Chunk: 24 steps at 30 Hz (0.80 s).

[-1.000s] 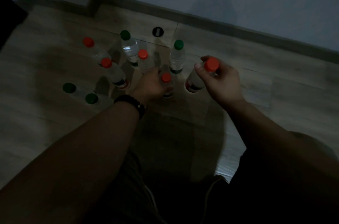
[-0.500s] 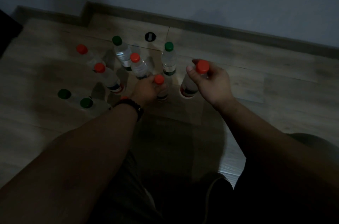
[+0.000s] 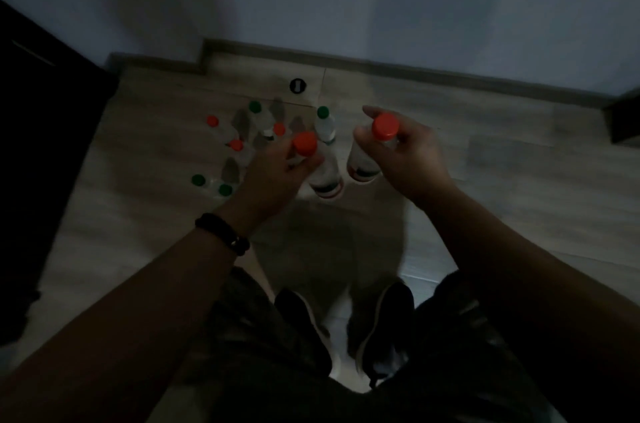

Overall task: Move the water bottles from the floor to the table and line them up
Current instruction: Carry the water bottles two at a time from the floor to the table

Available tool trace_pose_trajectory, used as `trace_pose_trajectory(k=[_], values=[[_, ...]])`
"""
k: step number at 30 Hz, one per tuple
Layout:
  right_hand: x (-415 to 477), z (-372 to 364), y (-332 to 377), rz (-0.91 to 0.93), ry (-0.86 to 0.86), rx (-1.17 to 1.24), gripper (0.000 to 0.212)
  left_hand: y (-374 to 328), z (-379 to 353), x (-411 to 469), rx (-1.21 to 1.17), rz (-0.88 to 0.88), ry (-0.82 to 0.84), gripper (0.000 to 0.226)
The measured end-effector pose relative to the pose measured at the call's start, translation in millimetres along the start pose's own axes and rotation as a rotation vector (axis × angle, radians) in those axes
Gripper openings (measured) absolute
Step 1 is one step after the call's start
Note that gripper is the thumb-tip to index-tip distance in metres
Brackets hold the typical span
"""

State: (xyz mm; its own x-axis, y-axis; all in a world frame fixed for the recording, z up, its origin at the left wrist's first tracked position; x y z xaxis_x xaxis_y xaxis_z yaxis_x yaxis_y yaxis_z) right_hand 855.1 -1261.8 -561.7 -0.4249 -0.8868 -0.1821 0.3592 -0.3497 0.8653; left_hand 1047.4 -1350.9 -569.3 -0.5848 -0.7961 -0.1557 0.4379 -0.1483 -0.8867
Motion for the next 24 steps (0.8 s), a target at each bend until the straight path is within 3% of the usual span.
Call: trace_pose_trajectory(k=[5, 12, 17, 21, 24], values=[[-56, 90, 140, -0.020, -0.030, 0.070, 0.047, -181, 64, -50, -0.050, -0.034, -0.005, 0.035], [-115, 210, 325, 0.029, -0.099, 0.114, 0.049, -399, 159, -105, -0.040, -0.245, -0.200, 0.029], [-152, 257, 395, 0.101, -0.209, 0.136, 0.034, -473, 184, -126, -0.166, -0.311, -0.182, 0.027], [-170, 278, 424, 0.154, -0.296, 0.142, 0.030, -512, 191, -132, -0.080, -0.407, -0.149, 0.044], [-184, 292, 438, 0.162, -0.344, 0.138, 0.028, -534, 188, -132, -0.090, -0.462, -0.079, 0.033]])
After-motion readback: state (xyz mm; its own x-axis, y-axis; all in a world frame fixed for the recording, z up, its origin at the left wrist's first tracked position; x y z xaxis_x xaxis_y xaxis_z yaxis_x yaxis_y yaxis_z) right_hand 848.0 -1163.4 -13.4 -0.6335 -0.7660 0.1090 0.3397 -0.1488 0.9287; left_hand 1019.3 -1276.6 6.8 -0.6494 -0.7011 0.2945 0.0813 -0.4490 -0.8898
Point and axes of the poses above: each hand's wrist, its own x-axis towards the middle knuckle, its own z-axis out of the back of the hand, y = z × x, the point moved 9 cm from there along x, towards the middle knuckle, and after that the axes turned 9 degrees about -x, right-handed, at the moved point
